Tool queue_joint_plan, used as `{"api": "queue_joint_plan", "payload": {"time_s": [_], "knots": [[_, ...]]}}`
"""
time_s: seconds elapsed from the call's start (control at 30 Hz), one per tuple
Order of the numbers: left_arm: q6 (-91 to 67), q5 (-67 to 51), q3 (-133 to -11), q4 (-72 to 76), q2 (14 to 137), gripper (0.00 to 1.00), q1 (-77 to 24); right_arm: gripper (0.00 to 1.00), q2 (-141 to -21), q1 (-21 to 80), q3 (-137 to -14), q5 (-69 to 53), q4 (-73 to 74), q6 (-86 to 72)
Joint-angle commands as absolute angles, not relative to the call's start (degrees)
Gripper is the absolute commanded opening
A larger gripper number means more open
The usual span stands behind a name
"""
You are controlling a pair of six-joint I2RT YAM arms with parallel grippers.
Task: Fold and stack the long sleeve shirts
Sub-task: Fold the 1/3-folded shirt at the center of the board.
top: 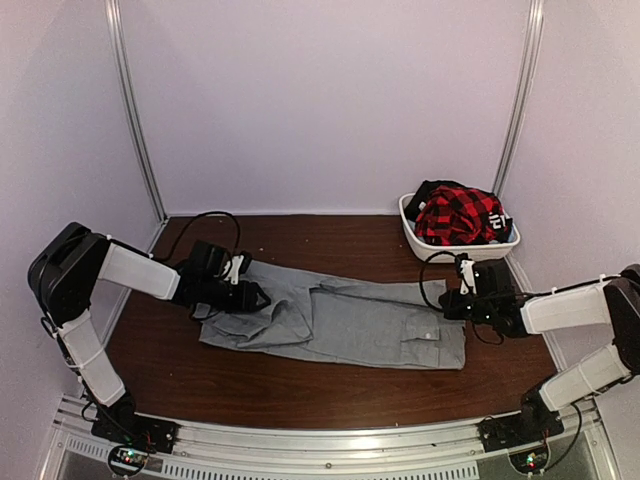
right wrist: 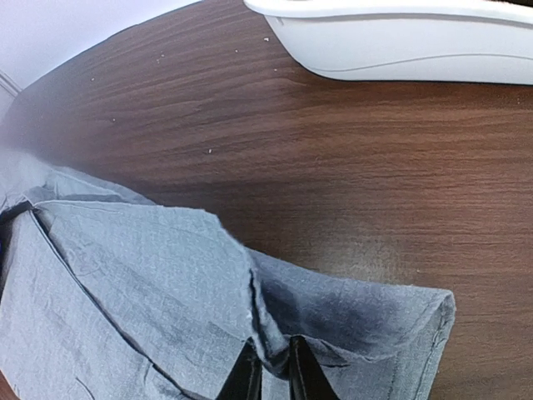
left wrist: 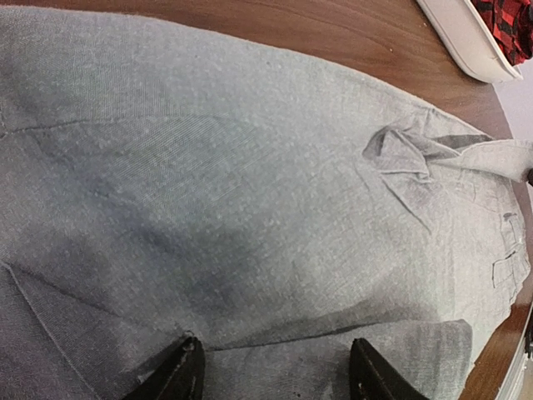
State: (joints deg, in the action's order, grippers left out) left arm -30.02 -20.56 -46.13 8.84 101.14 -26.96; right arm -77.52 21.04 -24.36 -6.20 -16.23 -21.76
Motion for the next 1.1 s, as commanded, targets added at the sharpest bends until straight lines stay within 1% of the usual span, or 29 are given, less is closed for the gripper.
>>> {"api": "queue_joint_plan", "payload": {"time_s": [0.0, 0.13, 0.33, 0.6, 0.9, 1.0, 1.07], "knots": [[-29.34, -20.98, -47.37, 8.38, 100.80, 0.61, -27.07, 0.15, -76.64, 23.55, -24.60, -1.92, -16.05, -25.38], [-29.44, -21.18, -47.26, 8.19, 100.73, 0.61, -27.07, 0.19, -77.60, 26.48, -24.56, 0.96, -13.75, -29.18], [-29.23, -20.98, -47.15, 7.94, 100.61, 0.61, -27.07, 0.24, -75.72, 30.91, -22.89, 6.20, -11.63, -32.93], [-29.27, -21.13, -46.70, 8.61, 100.86, 0.61, -27.07, 0.35, -67.78, 32.63, -21.35, 10.10, -5.11, -37.06], [-29.58, -21.31, -46.67, 9.03, 101.05, 0.61, -27.07, 0.41, -59.00, 32.78, -20.26, 10.14, -0.95, -37.96], [-29.69, -21.31, -46.60, 9.00, 100.96, 0.61, -27.07, 0.44, -60.45, 32.77, -22.70, 11.09, -0.46, -37.19], [-29.77, -21.29, -46.52, 8.98, 100.73, 0.61, -27.07, 0.44, -63.60, 32.78, -26.42, 12.08, 1.72, -36.84]]}}
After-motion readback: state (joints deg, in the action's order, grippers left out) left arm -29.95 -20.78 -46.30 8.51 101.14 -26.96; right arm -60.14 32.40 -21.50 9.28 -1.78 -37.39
